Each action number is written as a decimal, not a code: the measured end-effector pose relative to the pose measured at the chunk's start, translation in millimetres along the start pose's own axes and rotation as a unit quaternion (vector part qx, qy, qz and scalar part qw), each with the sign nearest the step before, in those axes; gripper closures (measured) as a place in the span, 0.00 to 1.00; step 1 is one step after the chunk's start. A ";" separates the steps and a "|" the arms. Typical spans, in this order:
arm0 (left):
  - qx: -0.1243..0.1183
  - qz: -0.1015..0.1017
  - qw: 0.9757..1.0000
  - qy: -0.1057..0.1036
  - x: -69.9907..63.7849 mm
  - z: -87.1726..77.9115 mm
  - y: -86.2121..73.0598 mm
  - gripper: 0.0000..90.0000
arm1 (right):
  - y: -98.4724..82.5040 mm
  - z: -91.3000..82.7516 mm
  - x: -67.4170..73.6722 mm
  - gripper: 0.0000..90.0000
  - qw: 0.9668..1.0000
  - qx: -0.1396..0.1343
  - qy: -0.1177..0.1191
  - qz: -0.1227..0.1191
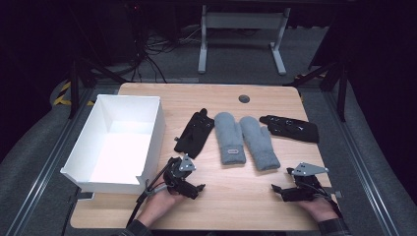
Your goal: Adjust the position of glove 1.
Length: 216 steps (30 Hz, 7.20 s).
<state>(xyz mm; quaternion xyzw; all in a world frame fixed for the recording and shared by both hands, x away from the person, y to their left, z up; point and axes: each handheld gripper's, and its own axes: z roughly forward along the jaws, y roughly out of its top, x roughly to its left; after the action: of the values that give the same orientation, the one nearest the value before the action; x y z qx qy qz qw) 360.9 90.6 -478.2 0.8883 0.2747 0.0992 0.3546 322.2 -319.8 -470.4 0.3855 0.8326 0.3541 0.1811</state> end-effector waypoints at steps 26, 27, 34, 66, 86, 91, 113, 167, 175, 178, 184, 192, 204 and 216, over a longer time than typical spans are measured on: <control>-0.037 -0.020 0.999 -0.033 0.5 -6.4 65.2 1.00 | 0.6 0.6 -1.2 0.12 1.000 0.000 0.004 -0.003; -0.043 -0.021 0.998 -0.037 1.2 -4.1 70.1 1.00 | 0.6 0.5 -1.2 0.12 1.000 0.001 0.003 -0.003; -0.057 -0.015 0.997 -0.054 -1.7 14.4 93.6 1.00 | 0.6 0.6 -1.3 0.12 1.000 0.001 0.003 -0.003; 0.024 0.001 0.998 -0.062 -8.4 30.7 90.2 1.00 | 0.6 0.6 -1.5 0.13 1.000 -0.001 0.004 -0.002; 0.076 -0.009 0.996 -0.054 -13.0 -8.5 40.7 1.00 | 0.6 0.7 -1.4 0.13 1.000 -0.001 0.003 -0.002; 0.041 -0.016 0.998 -0.055 -11.9 -19.6 52.0 1.00 | 0.6 0.7 -1.4 0.12 1.000 -0.001 0.003 -0.002; 0.003 -0.059 0.998 0.008 25.8 24.0 109.9 0.62 | 0.6 0.7 -1.6 0.13 1.000 -0.001 0.004 -0.001; 0.044 0.007 0.992 -0.122 -27.4 16.3 85.9 0.74 | 0.3 0.2 -1.6 0.14 1.000 -0.001 0.003 -0.002; 0.031 -0.001 0.996 -0.081 -17.7 -3.5 73.7 0.37 | 9.3 -7.2 -2.9 0.42 1.000 -0.001 -0.011 0.000; 0.033 -0.010 0.997 -0.066 -13.6 -8.2 63.2 0.31 | 17.0 -12.7 -3.7 0.55 1.000 -0.023 -0.021 -0.001; 0.038 -0.020 0.998 -0.039 -6.8 -15.4 41.9 0.26 | 36.4 -9.4 -9.5 0.82 0.999 -0.036 -0.029 0.008; 0.053 -0.038 0.998 0.000 1.0 -12.0 26.2 0.26 | 53.9 0.9 -17.1 1.00 0.999 -0.037 -0.024 0.011; 0.032 -0.022 0.999 0.020 6.2 0.9 13.6 0.11 | 56.2 14.4 -22.2 1.00 1.000 -0.010 -0.014 0.004; -0.002 -0.022 1.000 0.019 7.1 5.8 6.5 0.00 | 64.4 12.8 -20.3 1.00 0.999 -0.031 -0.015 -0.004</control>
<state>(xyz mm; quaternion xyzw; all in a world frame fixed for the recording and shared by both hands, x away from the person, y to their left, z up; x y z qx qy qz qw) 371.6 87.4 -478.1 0.8794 0.3007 0.1089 0.3527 375.6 -300.6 -431.6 0.3821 0.8200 0.3727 0.2068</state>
